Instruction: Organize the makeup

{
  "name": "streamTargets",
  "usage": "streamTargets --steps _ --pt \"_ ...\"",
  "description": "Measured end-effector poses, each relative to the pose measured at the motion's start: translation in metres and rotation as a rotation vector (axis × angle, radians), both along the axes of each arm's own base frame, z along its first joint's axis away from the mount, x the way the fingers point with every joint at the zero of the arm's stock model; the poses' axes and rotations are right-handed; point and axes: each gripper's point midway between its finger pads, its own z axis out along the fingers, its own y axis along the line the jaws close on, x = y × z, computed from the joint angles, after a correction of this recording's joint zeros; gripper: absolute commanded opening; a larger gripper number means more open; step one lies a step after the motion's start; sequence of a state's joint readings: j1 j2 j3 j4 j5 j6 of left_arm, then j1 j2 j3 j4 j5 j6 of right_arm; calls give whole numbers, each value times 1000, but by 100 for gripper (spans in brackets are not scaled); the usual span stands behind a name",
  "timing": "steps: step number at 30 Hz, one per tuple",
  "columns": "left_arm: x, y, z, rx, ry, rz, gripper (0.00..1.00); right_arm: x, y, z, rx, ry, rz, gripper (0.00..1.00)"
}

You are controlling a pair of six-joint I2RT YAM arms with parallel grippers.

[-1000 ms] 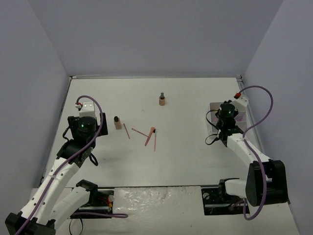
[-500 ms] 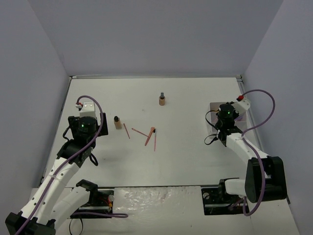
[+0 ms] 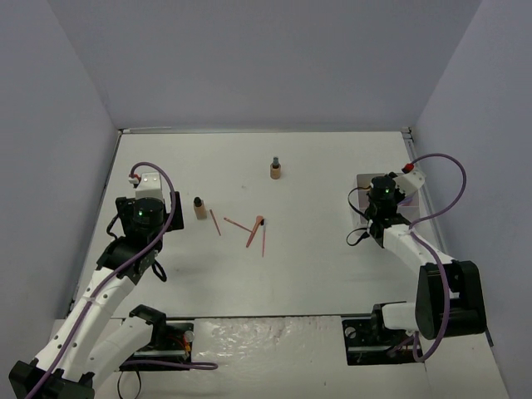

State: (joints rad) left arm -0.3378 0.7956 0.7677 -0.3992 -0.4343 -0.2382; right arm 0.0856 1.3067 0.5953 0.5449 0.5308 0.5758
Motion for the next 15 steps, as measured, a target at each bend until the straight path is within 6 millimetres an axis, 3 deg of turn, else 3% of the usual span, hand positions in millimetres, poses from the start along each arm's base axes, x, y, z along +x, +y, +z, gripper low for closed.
streamTargets --steps 3,10,15 --pt "0 0 0 0 0 0 97 0 1 0 1 0 4 36" --pt "0 0 0 0 0 0 97 -3 12 5 -4 10 46 47" --pt "0 0 1 0 -2 0 97 6 53 32 -45 64 201 52"
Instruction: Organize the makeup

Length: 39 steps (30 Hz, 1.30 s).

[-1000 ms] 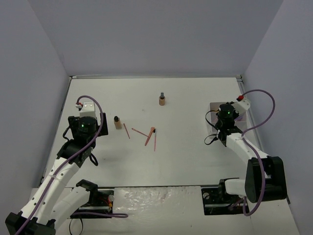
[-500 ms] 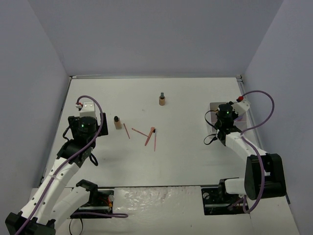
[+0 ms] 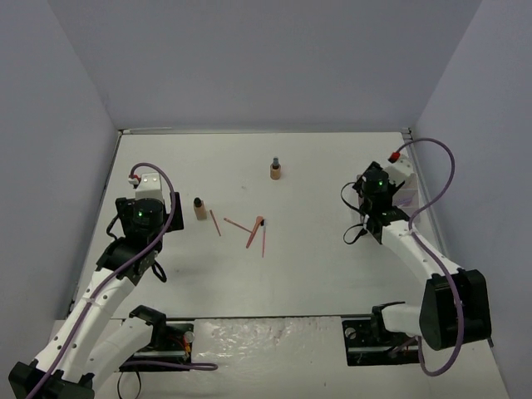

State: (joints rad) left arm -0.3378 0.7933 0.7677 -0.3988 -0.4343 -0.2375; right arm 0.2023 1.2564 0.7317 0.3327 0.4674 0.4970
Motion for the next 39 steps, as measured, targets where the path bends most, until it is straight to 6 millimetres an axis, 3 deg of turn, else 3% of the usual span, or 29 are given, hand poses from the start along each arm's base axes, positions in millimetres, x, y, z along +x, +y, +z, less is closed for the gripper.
streamTargets --steps 4,8,11,15,19,22,26,30,36,39 --pt "0 0 0 0 -1 0 97 7 49 32 -8 11 161 55" --pt "0 0 0 0 -1 0 97 7 107 38 -12 94 332 57" --pt "0 0 0 0 -1 0 97 -2 158 15 -16 203 476 57" --pt "0 0 0 1 1 0 97 -29 221 -40 -34 393 636 56" --pt "1 0 -1 1 2 0 97 -59 260 -82 -56 531 722 53" --pt "0 0 -1 1 2 0 97 -68 286 -103 -68 583 755 46" --pt "0 0 -1 1 3 0 97 -76 307 -131 -80 639 770 43" --pt "0 0 -1 1 4 0 97 -80 311 -152 -95 683 754 39" --pt "0 0 -1 1 4 -1 97 -76 315 -154 -99 672 724 27" --pt "0 0 -1 0 4 -2 97 -74 312 -155 -104 669 704 15"
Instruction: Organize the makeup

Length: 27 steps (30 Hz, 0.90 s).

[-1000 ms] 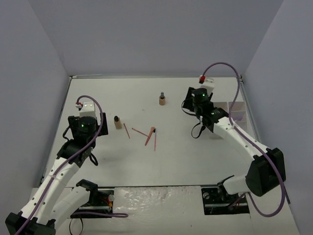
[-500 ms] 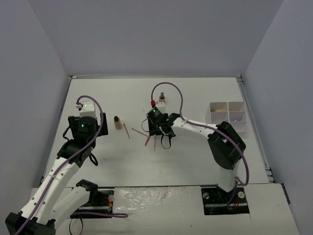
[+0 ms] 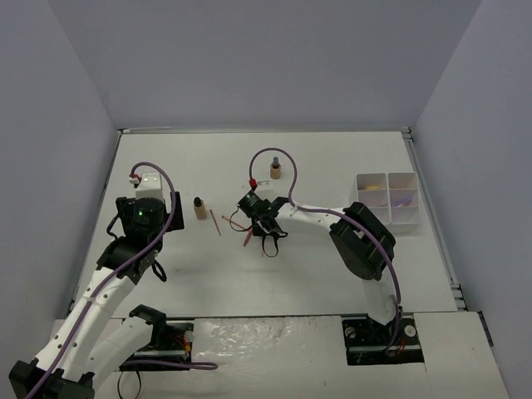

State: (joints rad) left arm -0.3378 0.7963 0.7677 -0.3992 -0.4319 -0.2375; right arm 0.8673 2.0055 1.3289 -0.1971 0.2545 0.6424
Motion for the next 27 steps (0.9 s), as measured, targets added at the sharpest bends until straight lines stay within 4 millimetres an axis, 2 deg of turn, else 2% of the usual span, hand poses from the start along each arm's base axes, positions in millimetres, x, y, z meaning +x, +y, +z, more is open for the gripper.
streamTargets --steps 4,7,13,15,16,18,23,25,27 --pt "0 -1 0 -2 1 -4 97 2 -5 -1 -14 -14 -26 1" --pt "0 -1 0 -3 1 -5 97 4 -11 -1 -12 -29 -48 0" --pt "0 -1 0 -4 1 -7 97 1 -50 1 -48 -15 -106 0" --pt "0 -1 0 -4 1 -7 97 2 -69 12 -50 -22 -133 0" --pt "0 -1 0 -4 1 -8 97 4 -77 21 -43 -32 -147 0" --pt "0 -1 0 -4 1 -7 97 12 -94 50 3 -90 -186 0" --pt "0 -2 0 -4 2 -8 97 39 -140 146 145 -334 -301 0" --pt "0 -2 0 -5 2 -9 97 46 -166 177 171 -438 -359 0" --pt "0 -2 0 -5 1 -10 97 49 -199 198 176 -528 -433 0"
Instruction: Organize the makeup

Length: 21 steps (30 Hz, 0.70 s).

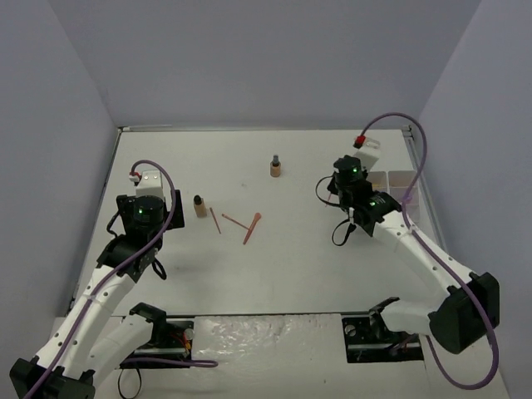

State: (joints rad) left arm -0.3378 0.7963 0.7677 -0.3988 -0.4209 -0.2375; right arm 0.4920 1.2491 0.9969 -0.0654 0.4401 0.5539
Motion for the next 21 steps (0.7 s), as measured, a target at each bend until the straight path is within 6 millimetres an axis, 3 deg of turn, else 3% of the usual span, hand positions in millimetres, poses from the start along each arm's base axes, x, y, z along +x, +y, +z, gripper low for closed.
streamTargets --steps 5,11,15,21 --pt "0 0 0 -1 0 -1 97 6 -77 14 -13 -111 -223 0" --pt "0 0 0 -1 1 -1 97 1 -134 -2 -49 -151 -426 0" --pt "0 0 0 -1 1 -1 97 6 -159 0 -45 -189 -534 0" --pt "0 0 0 0 1 -1 97 15 -172 -14 -49 -193 -618 0"
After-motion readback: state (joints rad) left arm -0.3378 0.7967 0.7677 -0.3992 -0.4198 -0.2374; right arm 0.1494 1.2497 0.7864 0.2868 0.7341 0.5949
